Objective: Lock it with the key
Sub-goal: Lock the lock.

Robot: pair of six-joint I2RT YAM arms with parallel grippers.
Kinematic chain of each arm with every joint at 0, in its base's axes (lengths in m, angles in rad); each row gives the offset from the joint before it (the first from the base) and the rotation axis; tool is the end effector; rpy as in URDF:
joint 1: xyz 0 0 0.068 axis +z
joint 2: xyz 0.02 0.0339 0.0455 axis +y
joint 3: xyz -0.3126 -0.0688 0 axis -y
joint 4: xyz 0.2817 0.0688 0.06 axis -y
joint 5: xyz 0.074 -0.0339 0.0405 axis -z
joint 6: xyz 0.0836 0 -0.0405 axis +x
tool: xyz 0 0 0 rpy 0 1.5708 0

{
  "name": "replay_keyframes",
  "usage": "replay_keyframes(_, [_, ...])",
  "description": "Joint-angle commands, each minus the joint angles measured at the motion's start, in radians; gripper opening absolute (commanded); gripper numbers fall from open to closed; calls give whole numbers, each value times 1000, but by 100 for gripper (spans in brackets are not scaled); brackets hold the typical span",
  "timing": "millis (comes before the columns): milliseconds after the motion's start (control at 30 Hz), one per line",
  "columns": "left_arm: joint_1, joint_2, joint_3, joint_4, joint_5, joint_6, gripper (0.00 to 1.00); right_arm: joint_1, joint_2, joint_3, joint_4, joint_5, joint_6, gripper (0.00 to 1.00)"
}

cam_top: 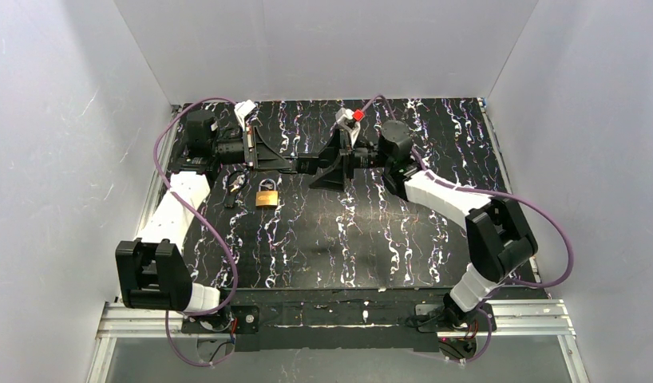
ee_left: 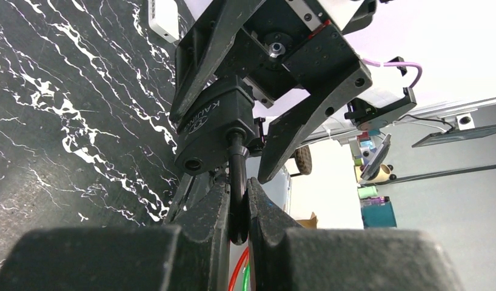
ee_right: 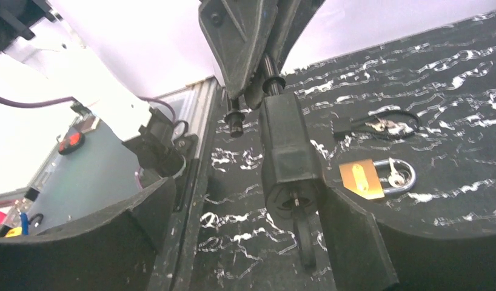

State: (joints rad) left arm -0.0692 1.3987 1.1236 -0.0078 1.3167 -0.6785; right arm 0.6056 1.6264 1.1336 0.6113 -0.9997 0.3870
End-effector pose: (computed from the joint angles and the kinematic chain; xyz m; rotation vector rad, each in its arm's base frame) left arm 0.3387 -0.1046 0.3762 0.4344 1.9297 -1.7006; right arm 0.3154 0.3039 0.3593 -1.0496 1.3505 1.4809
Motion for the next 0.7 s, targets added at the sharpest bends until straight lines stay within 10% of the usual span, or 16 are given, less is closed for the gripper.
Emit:
replay_keyframes(0, [-1,-59,18,56,55,-29,0,13,34,-60,470,-18,223,91])
replay_keyframes(667, [-2,-68,2,68,33,-70,0,60,222,-15,1112,22,802,57])
